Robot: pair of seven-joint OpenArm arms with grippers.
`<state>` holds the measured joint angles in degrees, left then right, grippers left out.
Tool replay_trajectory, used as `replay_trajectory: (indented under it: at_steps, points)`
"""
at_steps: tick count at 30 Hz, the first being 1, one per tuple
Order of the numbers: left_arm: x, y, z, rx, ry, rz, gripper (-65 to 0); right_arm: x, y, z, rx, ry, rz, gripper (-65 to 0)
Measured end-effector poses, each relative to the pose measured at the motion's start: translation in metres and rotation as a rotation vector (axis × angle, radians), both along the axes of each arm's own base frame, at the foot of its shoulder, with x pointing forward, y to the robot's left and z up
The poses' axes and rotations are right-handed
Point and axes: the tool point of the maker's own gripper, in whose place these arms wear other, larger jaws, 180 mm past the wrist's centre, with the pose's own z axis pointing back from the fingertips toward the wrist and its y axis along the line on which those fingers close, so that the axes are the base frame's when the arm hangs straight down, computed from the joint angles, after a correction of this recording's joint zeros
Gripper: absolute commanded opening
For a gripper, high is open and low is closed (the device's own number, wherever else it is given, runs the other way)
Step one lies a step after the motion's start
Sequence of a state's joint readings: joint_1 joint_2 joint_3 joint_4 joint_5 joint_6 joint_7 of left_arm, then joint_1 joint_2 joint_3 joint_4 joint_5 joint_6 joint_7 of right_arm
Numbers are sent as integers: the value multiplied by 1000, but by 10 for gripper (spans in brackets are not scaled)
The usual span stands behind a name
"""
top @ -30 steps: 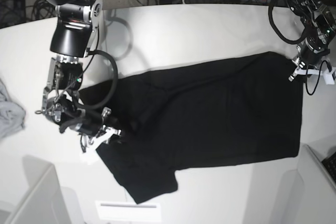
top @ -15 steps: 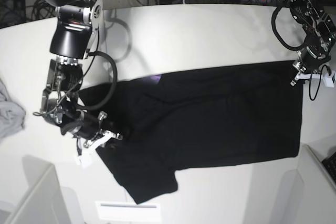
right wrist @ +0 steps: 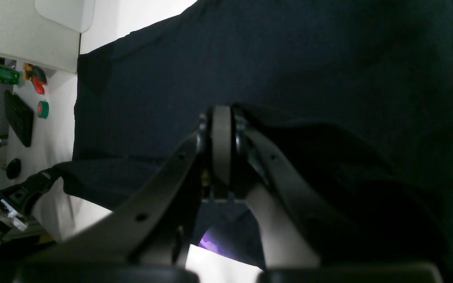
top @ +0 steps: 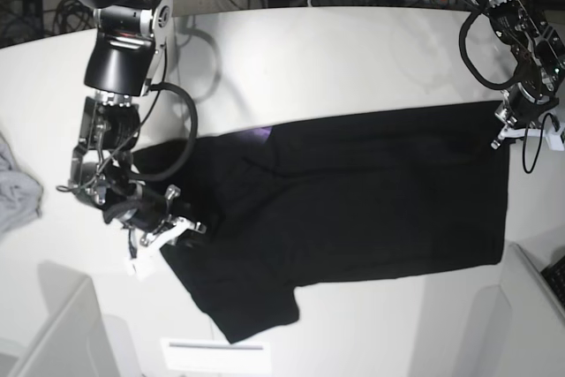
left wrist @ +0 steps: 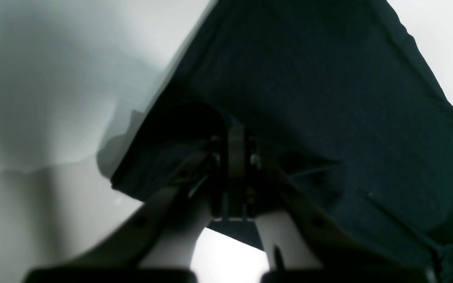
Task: Fold the T-shirt properly
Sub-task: 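Lower the right gripper onto the sleeve and pinch the shirt side, then release the right gripper and regrasp the shoulder corner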
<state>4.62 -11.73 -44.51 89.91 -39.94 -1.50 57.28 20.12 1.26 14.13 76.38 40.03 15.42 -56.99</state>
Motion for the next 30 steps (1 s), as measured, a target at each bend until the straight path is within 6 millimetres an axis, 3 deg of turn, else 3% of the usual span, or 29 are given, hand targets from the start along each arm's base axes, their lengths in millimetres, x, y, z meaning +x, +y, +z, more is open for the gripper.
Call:
replay_trajectory:
  at_steps: [4, 5, 9, 11, 13, 16, 18, 23, 25, 27, 30]
  points:
    - [0, 1, 0, 1, -1, 2, -650, -6, 2, -4, -1, 29, 20, -650]
    - [-1, 1, 0, 0, -1, 3, -620, -6, 2, -5, -1, 31, 19, -612]
    - [-2, 2, 1, 7, 2, 2, -344, -15, 1, -14, 2, 47, 14, -413]
    - [-1, 5, 3, 10, 1, -4, -257, -20, 1, -19, -4, 61, 17, -348]
    - [-1, 11, 7, 26, -3, 0, -212, -20, 0, -15, -12, 50, 19, -309]
    - [-1, 16, 11, 42, -1, -3, -209, -13, -10, 8, 4, -33, -30, -309]
    - [-3, 20, 21, 60, -19, 4, -209, -17, -29, 15, 7, -59, -90, -311]
    - [-37, 49, 87, 297, -153, -8, -211, -52, -86, 31, -31, -119, -287, -317]
    - [-60, 49, 80, 308, -125, -6, -211, -75, -105, 28, 0, -83, -428, -345]
    - [-86, 48, 60, 275, -60, 29, -211, -103, -114, 8, 0, 0, -496, -336]
    - [-104, 54, 50, 276, -16, 41, -211, -135, -122, -13, -44, 53, -528, -311]
